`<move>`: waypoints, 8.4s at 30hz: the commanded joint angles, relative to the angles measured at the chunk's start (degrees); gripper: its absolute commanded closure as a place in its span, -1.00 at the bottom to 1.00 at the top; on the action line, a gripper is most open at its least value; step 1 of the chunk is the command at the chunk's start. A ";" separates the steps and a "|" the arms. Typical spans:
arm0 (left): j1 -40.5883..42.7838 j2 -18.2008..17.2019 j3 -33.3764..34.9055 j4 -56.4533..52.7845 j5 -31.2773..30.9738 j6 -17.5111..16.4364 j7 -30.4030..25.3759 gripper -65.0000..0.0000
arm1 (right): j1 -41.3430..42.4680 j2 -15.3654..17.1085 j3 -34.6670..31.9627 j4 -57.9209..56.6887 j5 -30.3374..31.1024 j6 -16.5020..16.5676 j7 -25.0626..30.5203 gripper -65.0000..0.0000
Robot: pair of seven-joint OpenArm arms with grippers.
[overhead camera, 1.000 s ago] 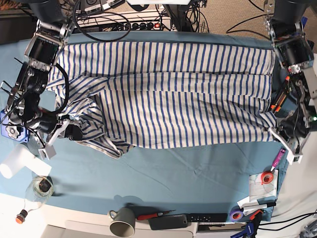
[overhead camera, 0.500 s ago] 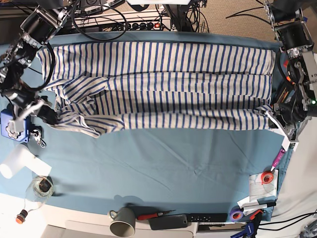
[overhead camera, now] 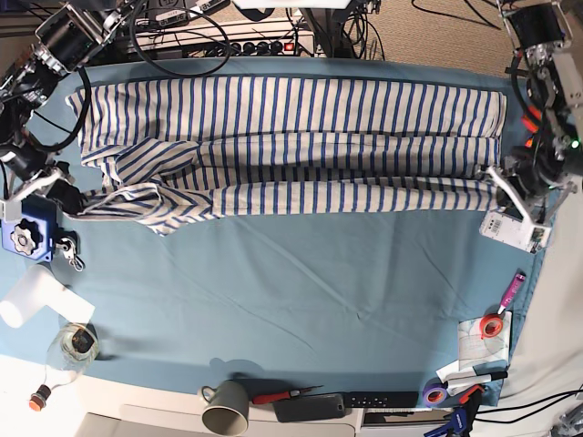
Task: Fold the T-shirt properly
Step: 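Drag the shirt away from the robot's base with both grippers, then hold the shirt ends and fold the left gripper's end toward the right gripper, then carry the left gripper's shirt end across onto the right gripper's end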
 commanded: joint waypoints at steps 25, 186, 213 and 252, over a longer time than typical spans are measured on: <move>13.81 -0.61 -8.76 5.95 -10.21 -2.82 -0.20 1.00 | -7.67 1.16 2.27 1.07 -11.17 -5.25 1.55 1.00; 11.58 3.21 3.23 8.81 -40.94 -19.82 5.07 1.00 | -6.86 -5.11 -18.10 11.04 -24.92 -6.95 11.80 0.38; 4.59 20.04 44.68 9.18 1.95 -8.59 -11.89 1.00 | -6.99 -5.99 -17.99 11.04 -34.34 -10.84 14.16 0.38; 3.82 26.05 59.06 3.54 16.02 -4.37 -21.53 1.00 | -6.99 -5.99 -17.99 11.04 -34.34 -10.84 14.05 0.38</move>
